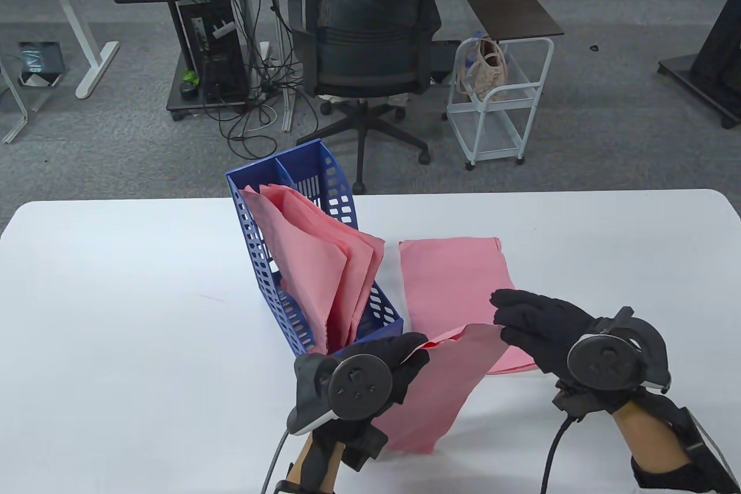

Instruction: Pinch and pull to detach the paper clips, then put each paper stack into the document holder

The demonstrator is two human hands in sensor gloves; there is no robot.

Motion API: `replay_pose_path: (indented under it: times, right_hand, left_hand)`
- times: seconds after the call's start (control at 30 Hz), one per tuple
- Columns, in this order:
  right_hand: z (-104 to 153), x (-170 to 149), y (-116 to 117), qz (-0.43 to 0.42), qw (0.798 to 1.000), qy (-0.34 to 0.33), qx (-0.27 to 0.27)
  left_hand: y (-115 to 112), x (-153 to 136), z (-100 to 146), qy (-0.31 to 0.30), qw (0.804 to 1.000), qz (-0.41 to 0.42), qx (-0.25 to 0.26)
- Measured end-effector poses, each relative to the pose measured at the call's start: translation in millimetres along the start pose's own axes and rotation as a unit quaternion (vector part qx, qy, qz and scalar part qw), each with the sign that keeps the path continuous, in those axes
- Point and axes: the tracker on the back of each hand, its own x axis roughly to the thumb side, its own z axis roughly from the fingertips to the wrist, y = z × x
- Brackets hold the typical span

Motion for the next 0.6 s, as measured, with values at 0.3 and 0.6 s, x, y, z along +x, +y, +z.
replay_pose_path:
  times: [0.3, 0.6]
  right_hand:
    - [53.1, -91.9, 23.4, 0.089, 0.967, 0.233, 0.050]
    - [102.4, -162.5, 72.9, 0.085, 0.889, 0.395, 0.217]
  left_hand:
    - [18.7, -16.0, 8.7, 0.024, 0.998, 0.024, 0.059]
    - [19.8, -19.0, 9.6, 0.031, 0.996, 0.032, 0.073]
